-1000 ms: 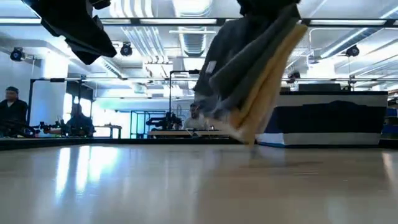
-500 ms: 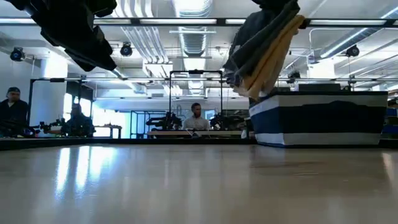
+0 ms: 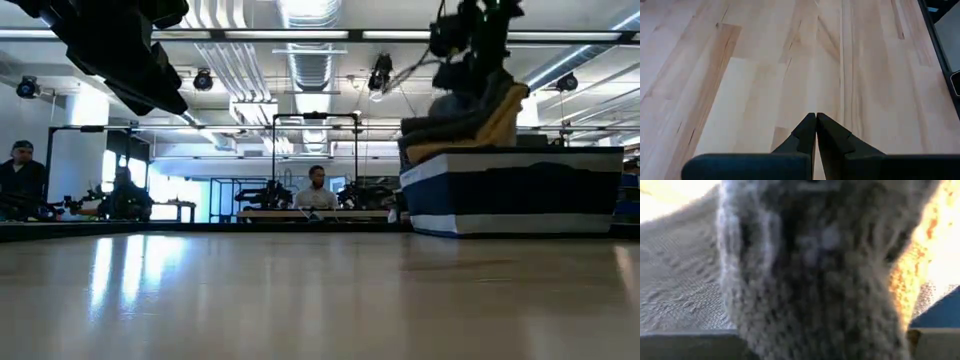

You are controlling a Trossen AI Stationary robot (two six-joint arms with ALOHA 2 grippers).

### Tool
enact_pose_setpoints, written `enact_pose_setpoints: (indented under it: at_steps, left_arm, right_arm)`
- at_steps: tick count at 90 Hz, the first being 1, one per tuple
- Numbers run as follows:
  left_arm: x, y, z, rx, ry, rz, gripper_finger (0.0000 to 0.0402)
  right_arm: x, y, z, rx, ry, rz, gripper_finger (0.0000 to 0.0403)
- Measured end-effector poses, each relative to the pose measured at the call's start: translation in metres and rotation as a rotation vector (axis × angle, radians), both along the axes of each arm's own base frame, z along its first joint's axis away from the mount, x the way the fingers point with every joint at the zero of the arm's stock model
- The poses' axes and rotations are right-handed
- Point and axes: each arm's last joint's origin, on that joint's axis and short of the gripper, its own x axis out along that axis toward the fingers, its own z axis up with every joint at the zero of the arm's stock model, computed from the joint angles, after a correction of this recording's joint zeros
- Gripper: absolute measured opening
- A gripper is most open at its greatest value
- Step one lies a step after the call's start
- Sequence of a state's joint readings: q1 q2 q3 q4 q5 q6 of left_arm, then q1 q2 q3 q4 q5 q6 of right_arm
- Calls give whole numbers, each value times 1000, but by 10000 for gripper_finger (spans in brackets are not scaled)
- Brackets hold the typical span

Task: Fold towel
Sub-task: Put the stacked folded towels into the blue laundry organizer

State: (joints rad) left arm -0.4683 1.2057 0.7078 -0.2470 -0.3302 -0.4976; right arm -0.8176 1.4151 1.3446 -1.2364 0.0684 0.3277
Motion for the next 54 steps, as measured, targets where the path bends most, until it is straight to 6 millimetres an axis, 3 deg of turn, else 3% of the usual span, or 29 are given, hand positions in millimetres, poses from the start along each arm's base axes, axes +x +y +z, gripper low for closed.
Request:
enact_pose_setpoints:
  at_steps: [10, 19, 45, 54]
  left_arm:
    - [0, 0, 0, 0, 0, 0, 0]
    - [0, 0, 0, 0, -1, 0, 0]
    - [3, -1, -1, 8, -10, 5, 0]
    - [4, -1, -3, 12, -2, 5, 0]
  right_arm:
    - [-12, -4, -20, 10, 78, -39, 96]
    - [-11, -6, -18, -2, 49, -24, 96]
    - [-7, -12, 60, -168, -281, 42, 96]
    - [-13, -17, 71, -190, -421, 52, 96]
